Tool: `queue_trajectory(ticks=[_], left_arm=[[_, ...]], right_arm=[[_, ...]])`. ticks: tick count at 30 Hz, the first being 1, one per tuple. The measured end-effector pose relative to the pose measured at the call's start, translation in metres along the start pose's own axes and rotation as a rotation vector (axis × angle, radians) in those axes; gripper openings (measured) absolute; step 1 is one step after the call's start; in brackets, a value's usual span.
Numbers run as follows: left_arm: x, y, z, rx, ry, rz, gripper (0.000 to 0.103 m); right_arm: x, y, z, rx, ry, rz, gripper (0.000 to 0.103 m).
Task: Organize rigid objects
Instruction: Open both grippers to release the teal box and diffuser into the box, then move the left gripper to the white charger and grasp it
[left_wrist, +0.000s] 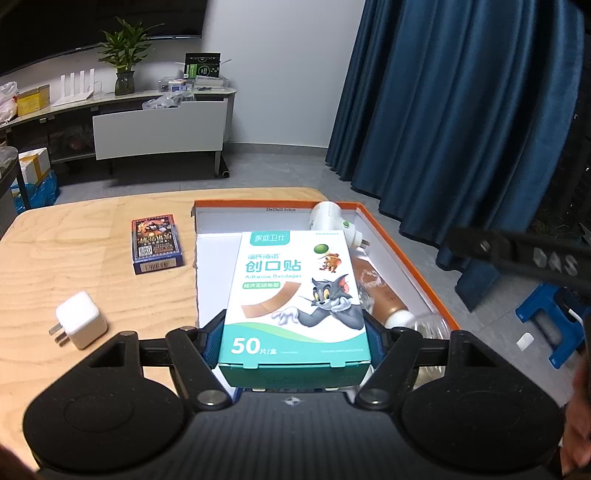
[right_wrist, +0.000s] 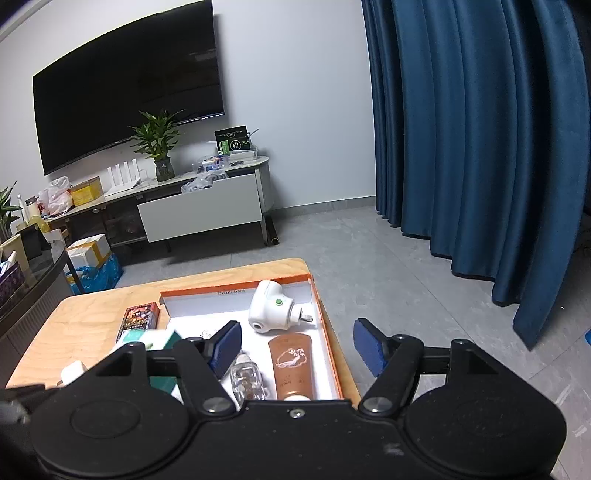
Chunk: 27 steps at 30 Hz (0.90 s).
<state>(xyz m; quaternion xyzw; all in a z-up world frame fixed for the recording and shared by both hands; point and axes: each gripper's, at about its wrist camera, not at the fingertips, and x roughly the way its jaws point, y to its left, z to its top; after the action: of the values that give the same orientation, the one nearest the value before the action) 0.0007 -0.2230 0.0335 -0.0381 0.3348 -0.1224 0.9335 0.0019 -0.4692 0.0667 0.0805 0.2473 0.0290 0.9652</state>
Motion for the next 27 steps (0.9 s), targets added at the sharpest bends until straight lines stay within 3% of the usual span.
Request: queue_trajectory(ticks=[19, 22, 27], left_arm=[[0.050, -0.026, 0.051, 0.067, 0.018, 0.029, 0.072], [0.052, -0.030, 0.052, 0.082, 0.024, 0.010, 0.085], [0.047, -0.023, 0.043, 0.077, 0.031, 0.000, 0.087]], right_arm=[[-0.008, -0.011, -0.002, 0.029, -0.026, -0.008, 0.084], [-0.010, -0.010, -0.002, 0.033, -0.031, -0.014, 0.085], [-0.011, -0.005, -0.001, 0.025, -0.031, -0.015, 0.086]])
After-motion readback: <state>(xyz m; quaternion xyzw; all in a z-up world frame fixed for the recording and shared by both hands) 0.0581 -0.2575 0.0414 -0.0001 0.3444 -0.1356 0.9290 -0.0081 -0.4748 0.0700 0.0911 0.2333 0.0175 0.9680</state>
